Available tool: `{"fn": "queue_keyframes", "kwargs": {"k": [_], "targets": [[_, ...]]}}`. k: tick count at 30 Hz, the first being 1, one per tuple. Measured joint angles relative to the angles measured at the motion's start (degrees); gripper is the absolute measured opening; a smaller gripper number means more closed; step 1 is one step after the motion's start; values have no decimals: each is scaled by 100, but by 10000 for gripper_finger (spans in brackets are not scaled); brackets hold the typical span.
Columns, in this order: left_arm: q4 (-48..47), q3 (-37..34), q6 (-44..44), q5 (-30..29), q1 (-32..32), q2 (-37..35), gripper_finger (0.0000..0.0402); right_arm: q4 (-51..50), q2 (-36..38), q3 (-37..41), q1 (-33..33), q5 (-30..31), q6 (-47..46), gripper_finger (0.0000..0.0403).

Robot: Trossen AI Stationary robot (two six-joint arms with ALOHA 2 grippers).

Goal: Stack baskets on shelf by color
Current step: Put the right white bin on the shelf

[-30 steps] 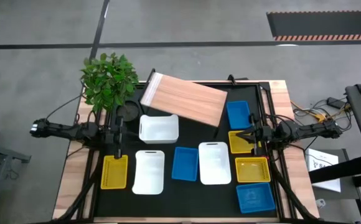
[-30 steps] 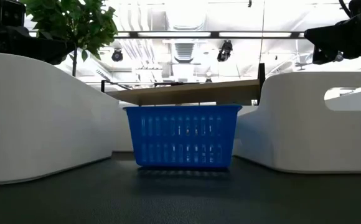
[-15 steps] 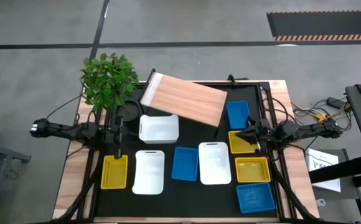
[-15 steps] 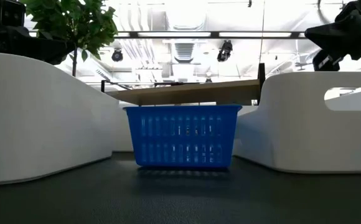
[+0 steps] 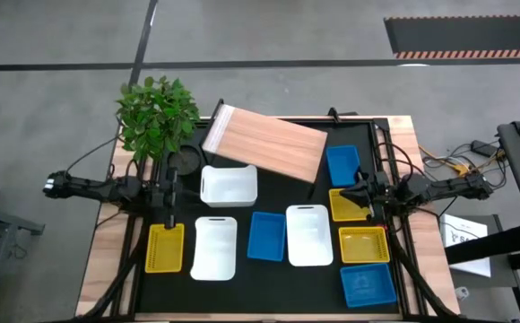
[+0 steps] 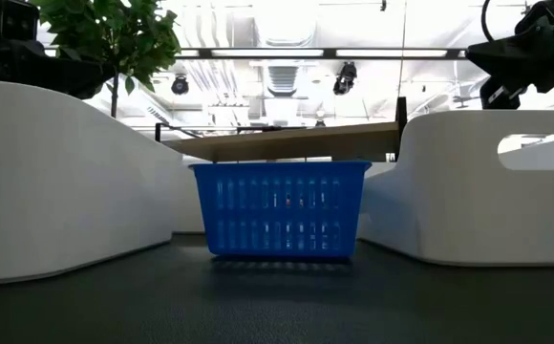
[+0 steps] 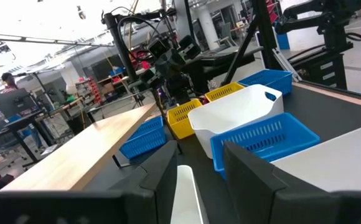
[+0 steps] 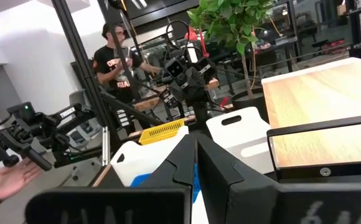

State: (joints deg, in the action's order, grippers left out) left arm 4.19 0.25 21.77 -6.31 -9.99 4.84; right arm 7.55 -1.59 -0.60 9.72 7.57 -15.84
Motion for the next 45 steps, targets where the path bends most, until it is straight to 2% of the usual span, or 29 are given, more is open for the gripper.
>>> {"fn": "queue_keyframes", "kwargs": {"k": [6, 11, 14, 18, 22, 25, 31, 33, 37, 39, 45], "targets": [[316, 0, -66, 2, -1, 7, 114, 7, -2, -2, 2, 0, -290, 9], [1567, -2, -1675, 1, -1, 31, 114, 705, -66, -1, 2, -1, -2, 9], [2373, -2, -2254, 2, -1, 31, 114, 1283, -193, 0, 2, 7, 340, 9], [3196, -2, -2266, 2, -1, 26, 114, 1954, -485, 0, 2, 0, 645, 9], [3573, -2, -2266, 0, -1, 26, 114, 2339, -946, -72, 2, -86, 885, 9], [3677, -2, -2248, -2, -1, 32, 114, 2350, -1356, -392, 7, -386, 1160, 9], [3692, -2, -2235, -5, -1, 33, 114, 2265, -2243, -1205, 262, -1465, 1599, 9], [3691, -2, -2235, -5, -1, 33, 114, 2254, -2518, -1477, 466, -1543, 1695, 9], [3730, -2, -2282, -9, -1, 34, 114, 1721, -3118, -2133, 960, -1482, 1873, 9], [3766, -2, -2286, -9, -1, 37, 114, 1256, -3434, -2512, 1221, -1259, 1895, 9], [3744, -2, -2290, -9, -1, 41, 114, -1159, -4363, -3831, 2001, 144, 1557, 9]]}}
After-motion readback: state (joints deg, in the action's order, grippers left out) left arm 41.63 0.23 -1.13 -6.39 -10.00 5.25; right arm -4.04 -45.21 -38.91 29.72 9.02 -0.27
